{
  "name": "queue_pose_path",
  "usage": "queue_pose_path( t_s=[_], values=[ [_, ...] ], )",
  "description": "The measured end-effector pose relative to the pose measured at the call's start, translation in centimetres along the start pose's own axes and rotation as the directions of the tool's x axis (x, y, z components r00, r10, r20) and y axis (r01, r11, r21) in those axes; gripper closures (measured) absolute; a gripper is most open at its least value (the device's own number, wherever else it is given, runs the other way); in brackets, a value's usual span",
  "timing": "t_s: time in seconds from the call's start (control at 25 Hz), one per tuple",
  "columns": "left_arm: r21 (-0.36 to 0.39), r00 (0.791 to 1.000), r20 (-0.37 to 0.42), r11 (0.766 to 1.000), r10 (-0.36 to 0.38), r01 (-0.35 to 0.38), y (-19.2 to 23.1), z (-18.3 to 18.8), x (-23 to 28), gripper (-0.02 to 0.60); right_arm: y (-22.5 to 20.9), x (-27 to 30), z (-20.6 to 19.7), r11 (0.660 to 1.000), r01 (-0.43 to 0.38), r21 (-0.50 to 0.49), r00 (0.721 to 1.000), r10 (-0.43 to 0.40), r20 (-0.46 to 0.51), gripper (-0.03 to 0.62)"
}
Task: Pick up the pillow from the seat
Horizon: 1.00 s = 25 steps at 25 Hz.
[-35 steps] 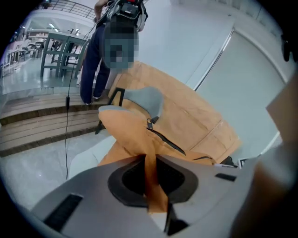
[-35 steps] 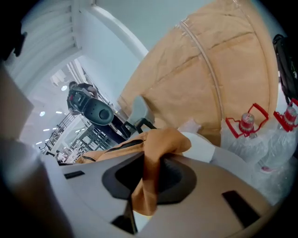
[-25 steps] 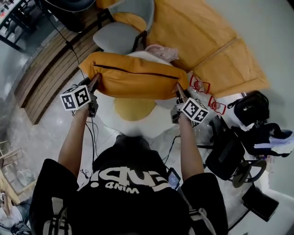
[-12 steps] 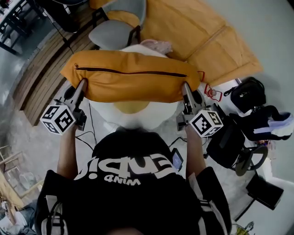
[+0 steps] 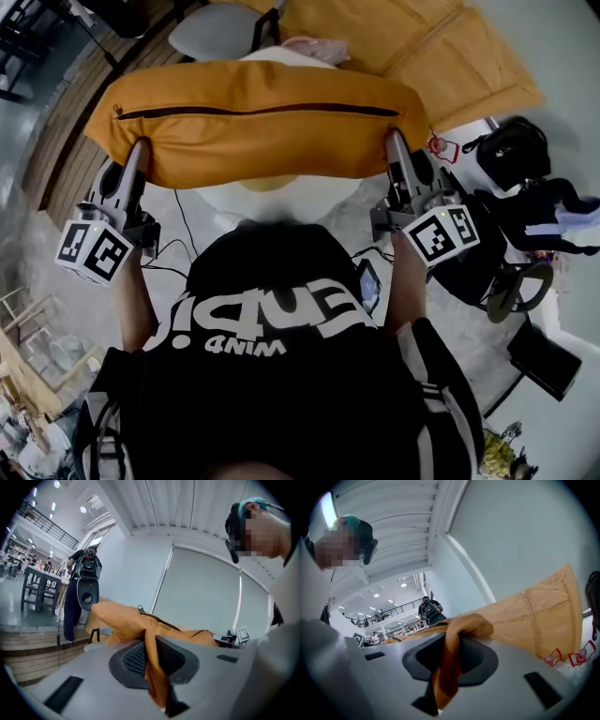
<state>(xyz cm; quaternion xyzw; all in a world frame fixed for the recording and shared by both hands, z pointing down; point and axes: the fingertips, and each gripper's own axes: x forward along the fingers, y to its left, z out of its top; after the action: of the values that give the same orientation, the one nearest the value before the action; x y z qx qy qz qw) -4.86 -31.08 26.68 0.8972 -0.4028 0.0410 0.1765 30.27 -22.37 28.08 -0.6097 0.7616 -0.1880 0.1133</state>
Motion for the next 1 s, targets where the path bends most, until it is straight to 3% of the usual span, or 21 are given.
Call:
queue_pose_path(
  t_s=[0.4,1.0],
  values=[
    [-0.006,1.0,-0.014,1.0,0.005,-0.005,-0.2,-0.6,0.7,0.541,-0.8,0.6,0.2,0.998,0.015,-0.053,1.0,-0.015,0.004,0.514],
    [-0.017,0.998,-0.055,1.0,0.014,-0.015,0.2,-1.5,1.2,0.541,-1.5,1.4,-0.5,0.999,0.015,-0.034,1.0,-0.016,-0.025,0.514]
  ],
)
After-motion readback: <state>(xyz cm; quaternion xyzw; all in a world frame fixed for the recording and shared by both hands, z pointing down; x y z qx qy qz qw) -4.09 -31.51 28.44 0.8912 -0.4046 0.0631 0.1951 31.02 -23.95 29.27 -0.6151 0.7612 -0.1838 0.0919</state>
